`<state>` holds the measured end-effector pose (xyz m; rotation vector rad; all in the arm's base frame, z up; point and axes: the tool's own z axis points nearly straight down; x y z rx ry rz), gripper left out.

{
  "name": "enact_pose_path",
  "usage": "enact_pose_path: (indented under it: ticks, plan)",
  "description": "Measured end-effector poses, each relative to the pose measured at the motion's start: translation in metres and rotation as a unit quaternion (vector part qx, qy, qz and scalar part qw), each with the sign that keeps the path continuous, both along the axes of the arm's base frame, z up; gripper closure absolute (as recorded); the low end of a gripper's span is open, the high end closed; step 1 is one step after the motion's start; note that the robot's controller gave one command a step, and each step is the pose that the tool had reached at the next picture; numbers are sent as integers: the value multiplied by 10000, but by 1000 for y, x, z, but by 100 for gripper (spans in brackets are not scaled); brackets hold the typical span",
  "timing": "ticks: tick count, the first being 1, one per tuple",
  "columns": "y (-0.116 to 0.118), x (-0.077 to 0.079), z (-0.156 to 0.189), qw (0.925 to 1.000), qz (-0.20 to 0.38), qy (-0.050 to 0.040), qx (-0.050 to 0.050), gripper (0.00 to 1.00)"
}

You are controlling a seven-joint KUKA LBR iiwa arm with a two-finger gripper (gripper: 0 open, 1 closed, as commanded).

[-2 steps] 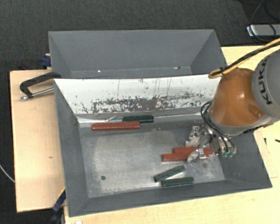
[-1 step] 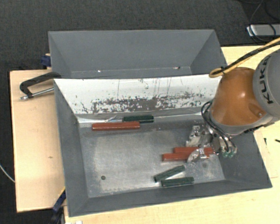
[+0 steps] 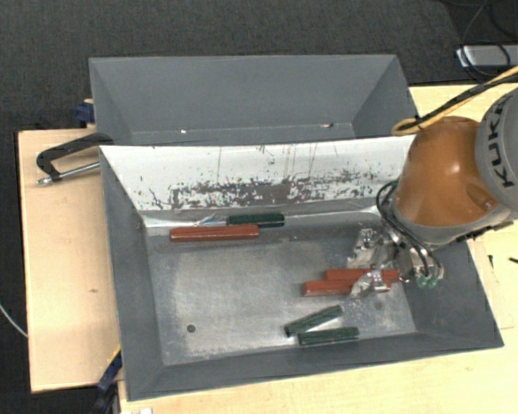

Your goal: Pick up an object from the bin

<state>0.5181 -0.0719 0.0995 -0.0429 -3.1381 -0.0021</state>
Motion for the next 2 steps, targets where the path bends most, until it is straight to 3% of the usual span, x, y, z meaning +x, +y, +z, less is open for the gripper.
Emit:
enact_pose_path:
  ticks: [2]
  plan:
    - [0, 2, 49, 10000, 0, -43, -6, 100]
